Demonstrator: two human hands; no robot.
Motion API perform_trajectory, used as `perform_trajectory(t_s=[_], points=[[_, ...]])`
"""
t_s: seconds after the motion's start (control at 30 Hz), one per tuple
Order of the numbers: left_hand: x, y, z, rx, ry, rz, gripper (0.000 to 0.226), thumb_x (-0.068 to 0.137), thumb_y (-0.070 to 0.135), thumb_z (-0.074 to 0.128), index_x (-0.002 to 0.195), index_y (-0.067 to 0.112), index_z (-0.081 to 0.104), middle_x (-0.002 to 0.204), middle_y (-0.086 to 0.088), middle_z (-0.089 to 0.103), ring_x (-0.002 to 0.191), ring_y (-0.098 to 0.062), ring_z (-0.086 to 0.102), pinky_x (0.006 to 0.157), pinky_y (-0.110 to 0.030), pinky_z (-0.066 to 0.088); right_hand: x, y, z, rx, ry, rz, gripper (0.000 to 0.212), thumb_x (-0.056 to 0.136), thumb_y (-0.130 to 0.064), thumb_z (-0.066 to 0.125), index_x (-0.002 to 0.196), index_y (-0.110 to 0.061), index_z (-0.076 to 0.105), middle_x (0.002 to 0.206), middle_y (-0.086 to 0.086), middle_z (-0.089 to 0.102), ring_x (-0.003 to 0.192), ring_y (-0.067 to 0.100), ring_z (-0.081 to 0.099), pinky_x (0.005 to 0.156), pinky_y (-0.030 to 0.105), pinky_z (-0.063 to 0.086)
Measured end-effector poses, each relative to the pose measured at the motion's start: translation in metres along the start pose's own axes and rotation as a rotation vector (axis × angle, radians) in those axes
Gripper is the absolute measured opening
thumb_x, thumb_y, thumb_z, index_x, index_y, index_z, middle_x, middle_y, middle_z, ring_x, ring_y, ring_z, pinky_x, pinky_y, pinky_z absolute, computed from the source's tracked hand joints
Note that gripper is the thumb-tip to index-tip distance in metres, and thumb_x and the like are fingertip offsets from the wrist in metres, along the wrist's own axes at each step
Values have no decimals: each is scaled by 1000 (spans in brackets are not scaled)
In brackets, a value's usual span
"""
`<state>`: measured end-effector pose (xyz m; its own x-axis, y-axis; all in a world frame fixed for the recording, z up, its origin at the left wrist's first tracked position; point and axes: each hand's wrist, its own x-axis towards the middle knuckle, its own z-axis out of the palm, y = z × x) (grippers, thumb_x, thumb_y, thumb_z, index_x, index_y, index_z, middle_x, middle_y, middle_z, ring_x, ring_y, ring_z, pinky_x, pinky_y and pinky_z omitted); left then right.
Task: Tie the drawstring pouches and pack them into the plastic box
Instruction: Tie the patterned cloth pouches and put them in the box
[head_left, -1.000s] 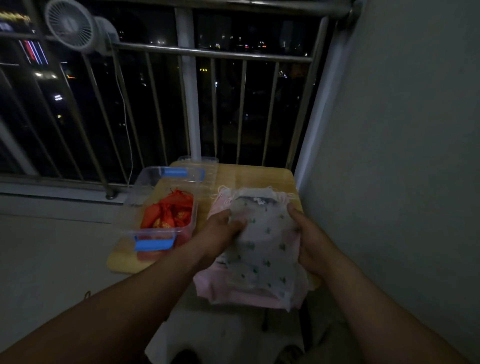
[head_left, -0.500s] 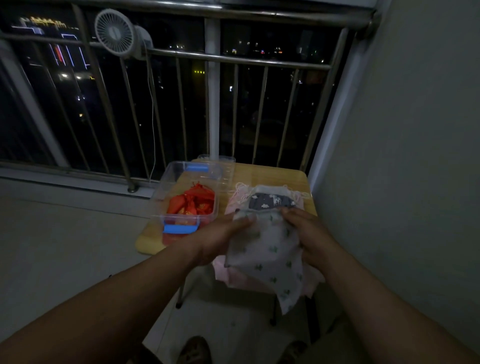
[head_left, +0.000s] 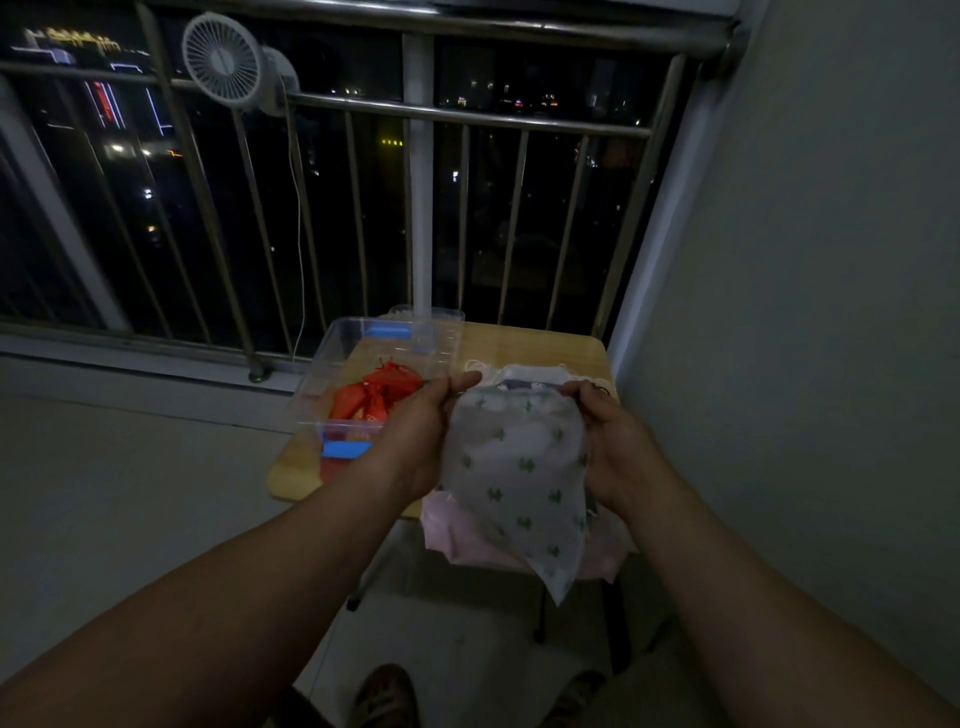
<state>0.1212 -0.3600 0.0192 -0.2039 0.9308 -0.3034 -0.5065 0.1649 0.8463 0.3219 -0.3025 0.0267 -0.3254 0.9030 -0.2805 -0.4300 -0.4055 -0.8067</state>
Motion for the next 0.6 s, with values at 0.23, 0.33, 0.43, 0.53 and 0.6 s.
perform_trajectory(t_s=[0.23,0.33,0.43,0.53,0.6], points=[[-1,6,1,-347,80,-6,53,109,39,41,60,20,42,57,0,40,51,-17,46,66,-35,52,6,-6,-4,207,238,-20,33,92,-5,38,60,-15,36,56,4,37,54,19,44,63,37,52],[-5,10,13,-79,38,57,46,106,29,41,61,24,36,62,-1,22,49,-15,22,54,-29,31,6,-5,9,51,248,-48,35,93,-6,39,60,-15,36,54,3,35,44,16,39,53,30,48],[-15,27,28,435,-100,165,37,109,38,44,80,18,53,56,2,46,42,-8,42,49,-24,38,0,-18,24,-269,143,-125,32,98,-11,46,66,-13,48,59,6,48,49,18,52,58,35,54],[-14,38,44,949,-182,262,59,100,53,56,132,3,54,76,-4,61,56,-5,56,53,-22,46,-10,-35,45,-695,-6,-275,21,95,-15,56,80,-5,67,86,18,67,83,27,65,86,47,56],[-14,41,54,1016,-250,327,41,103,47,54,125,13,63,70,-1,54,58,-13,49,53,-27,42,-15,-42,60,-792,-72,-372,20,94,-19,62,87,-8,78,99,13,74,95,23,68,90,41,54]])
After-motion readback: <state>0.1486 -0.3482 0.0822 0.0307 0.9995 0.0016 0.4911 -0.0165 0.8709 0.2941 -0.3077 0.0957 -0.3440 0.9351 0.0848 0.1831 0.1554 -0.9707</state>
